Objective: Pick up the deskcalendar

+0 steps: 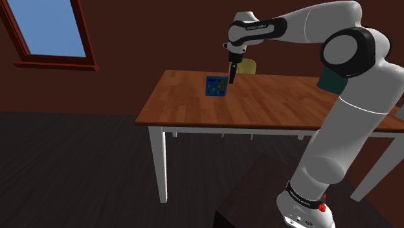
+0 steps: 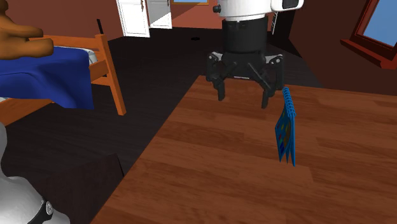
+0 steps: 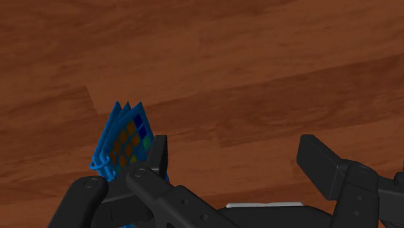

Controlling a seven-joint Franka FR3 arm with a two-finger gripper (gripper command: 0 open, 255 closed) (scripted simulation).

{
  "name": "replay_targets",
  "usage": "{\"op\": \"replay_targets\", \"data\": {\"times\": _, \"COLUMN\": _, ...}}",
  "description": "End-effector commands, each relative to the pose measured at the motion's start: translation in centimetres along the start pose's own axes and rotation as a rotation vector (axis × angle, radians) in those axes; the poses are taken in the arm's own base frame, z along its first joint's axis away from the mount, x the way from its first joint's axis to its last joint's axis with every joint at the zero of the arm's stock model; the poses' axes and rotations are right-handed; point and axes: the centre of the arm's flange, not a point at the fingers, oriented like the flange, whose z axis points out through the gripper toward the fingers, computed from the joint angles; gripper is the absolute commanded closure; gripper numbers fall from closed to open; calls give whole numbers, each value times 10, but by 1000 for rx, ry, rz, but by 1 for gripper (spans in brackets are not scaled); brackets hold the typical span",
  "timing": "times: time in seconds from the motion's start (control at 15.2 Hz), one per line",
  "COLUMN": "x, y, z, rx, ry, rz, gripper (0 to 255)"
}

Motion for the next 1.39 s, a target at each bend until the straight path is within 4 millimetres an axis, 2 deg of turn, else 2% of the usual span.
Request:
{"op": "replay_targets", "data": {"times": 0.0, "x": 15, "y": 18, "z": 0, "rx": -7, "ry": 6, "rz": -51, "gripper": 0}}
{"op": "replay_targets", "data": {"times": 0.53, "x": 80, "y": 85, "z": 9, "rx": -33, "ry": 29, "rz": -226, "gripper": 0}}
{"op": "replay_targets", "data": {"times": 0.99, "x": 79, "y": 81, "z": 46, "rx": -33, "ry": 29, "rz": -226, "gripper": 0}}
{"op": "replay_targets", "data": {"times": 1.12, "x": 79, "y": 81, "z": 49, "rx": -33, "ry": 29, "rz": -226, "gripper": 0}}
{"op": "replay_targets", "data": {"times": 1.19, "x": 79, "y": 81, "z": 49, "rx": -32, "ry": 29, "rz": -226, "gripper": 255}}
{"op": "replay_targets", "data": {"times": 1.32, "x": 79, "y": 81, "z": 49, "rx": -32, "ry": 29, "rz": -226, "gripper": 255}}
